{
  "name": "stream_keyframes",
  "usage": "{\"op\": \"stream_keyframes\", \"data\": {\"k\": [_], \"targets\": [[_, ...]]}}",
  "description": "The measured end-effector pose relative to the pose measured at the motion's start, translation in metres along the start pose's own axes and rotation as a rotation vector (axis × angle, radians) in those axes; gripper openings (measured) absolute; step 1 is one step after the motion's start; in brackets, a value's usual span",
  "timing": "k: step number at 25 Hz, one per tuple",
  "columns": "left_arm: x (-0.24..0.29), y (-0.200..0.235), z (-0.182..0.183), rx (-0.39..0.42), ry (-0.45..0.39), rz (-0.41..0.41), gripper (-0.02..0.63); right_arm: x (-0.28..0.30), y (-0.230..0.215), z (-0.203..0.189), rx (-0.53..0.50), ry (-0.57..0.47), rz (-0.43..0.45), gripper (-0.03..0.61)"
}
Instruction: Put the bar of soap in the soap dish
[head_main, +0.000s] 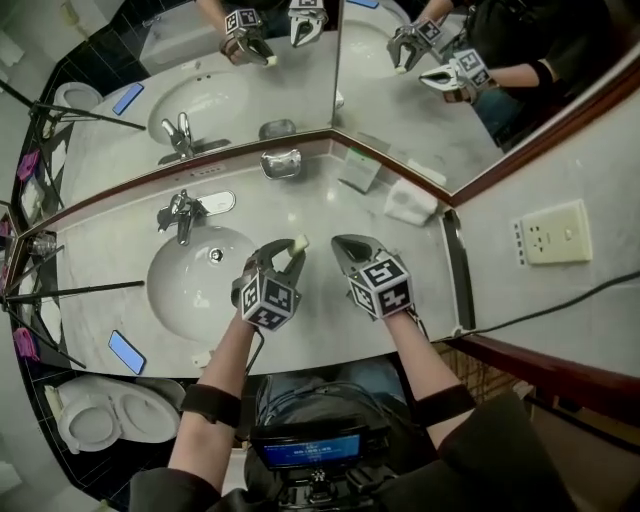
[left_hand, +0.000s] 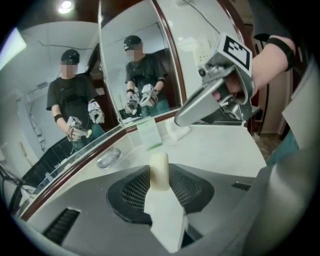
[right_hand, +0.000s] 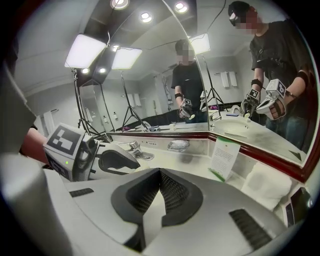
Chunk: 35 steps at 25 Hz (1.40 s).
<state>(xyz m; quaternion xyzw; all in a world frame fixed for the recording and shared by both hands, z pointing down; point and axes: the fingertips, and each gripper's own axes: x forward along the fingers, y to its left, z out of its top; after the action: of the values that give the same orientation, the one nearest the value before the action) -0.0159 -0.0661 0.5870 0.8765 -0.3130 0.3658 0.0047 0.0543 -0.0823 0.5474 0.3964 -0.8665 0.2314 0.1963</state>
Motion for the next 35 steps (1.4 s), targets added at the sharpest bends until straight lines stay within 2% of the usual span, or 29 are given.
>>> {"op": "stream_keyframes", "data": {"k": [7,13,20,27,32,33,35], "targets": [[0.060,-0.038,-0.041,0.166,0.146,-0.107,0.121,-0.002,-0.015,-0.018,0.026,0.018,-0.007,0.018],[0.088,-0.053,-0.063,0.189,0.220,-0.152,0.121,-0.007,-0.028,-0.028,0.051,0.020,-0.027,0.018],[0.097,-0.061,-0.077,0.205,0.265,-0.133,0.124,-0.015,-0.037,-0.043,0.077,0.031,-0.038,0.018],[0.092,-0.060,-0.067,0.189,0.238,-0.126,0.137,-0.011,-0.036,-0.040,0.085,0.025,-0.037,0.018],[0.077,-0.049,-0.044,0.172,0.176,-0.080,0.137,-0.011,-0.034,-0.040,0.080,0.030,-0.041,0.018],[0.071,-0.045,-0.037,0.166,0.155,-0.064,0.127,-0.012,-0.034,-0.039,0.077,0.029,-0.041,0.018],[0.057,-0.036,-0.023,0.137,0.106,-0.026,0.045,-0.012,-0.032,-0.036,0.068,0.026,-0.040,0.018]]}}
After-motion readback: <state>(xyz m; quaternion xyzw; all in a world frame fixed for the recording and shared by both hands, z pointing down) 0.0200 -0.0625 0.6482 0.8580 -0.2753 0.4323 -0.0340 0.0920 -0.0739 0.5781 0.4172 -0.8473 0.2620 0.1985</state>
